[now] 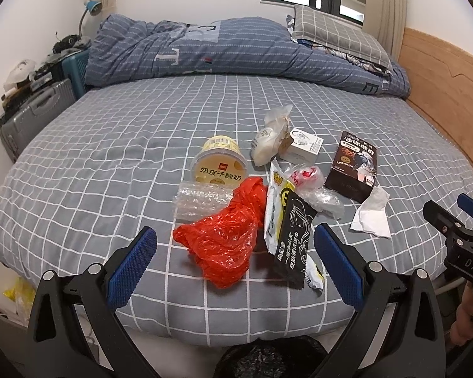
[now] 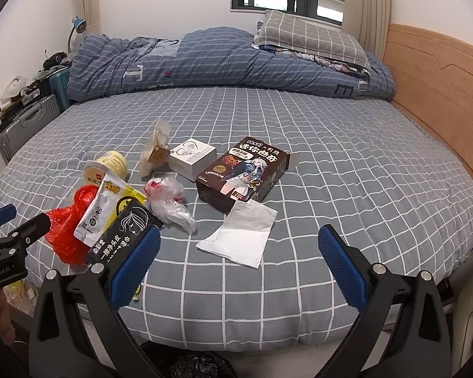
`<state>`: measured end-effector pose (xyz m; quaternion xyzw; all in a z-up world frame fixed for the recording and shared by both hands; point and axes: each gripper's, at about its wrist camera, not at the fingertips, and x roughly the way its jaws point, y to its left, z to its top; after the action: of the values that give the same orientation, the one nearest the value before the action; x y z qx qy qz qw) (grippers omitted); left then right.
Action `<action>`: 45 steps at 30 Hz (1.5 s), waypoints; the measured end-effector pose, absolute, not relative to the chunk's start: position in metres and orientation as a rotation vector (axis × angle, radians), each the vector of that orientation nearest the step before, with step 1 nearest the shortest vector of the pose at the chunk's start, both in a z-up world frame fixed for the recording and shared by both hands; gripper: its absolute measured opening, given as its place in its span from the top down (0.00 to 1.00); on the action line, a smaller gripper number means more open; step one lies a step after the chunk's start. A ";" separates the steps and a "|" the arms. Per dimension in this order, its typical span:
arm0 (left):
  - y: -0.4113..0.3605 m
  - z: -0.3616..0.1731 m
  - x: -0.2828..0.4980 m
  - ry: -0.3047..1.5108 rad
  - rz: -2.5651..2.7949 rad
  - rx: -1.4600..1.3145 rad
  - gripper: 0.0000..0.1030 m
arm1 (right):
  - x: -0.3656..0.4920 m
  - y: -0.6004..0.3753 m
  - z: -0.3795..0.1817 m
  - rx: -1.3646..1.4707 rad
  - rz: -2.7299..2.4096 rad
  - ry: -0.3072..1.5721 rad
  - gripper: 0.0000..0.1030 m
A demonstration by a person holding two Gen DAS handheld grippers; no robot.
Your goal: Collect trash
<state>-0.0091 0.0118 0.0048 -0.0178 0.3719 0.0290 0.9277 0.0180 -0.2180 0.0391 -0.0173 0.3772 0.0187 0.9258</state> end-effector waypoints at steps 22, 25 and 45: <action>0.014 0.004 -0.009 0.765 0.061 -0.037 0.05 | 0.017 -0.214 0.039 -0.036 0.041 0.778 0.07; 0.013 0.003 -0.009 0.768 0.061 -0.036 0.05 | 0.017 -0.214 0.039 -0.035 0.040 0.780 0.07; 0.013 0.001 -0.008 0.776 0.061 -0.035 0.05 | 0.021 -0.222 0.034 -0.018 0.010 0.792 0.07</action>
<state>-0.0083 0.0133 0.0015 -0.0169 0.3781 0.0299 0.9251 0.0207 -0.2224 0.0339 -0.0086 0.3859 0.0050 0.9225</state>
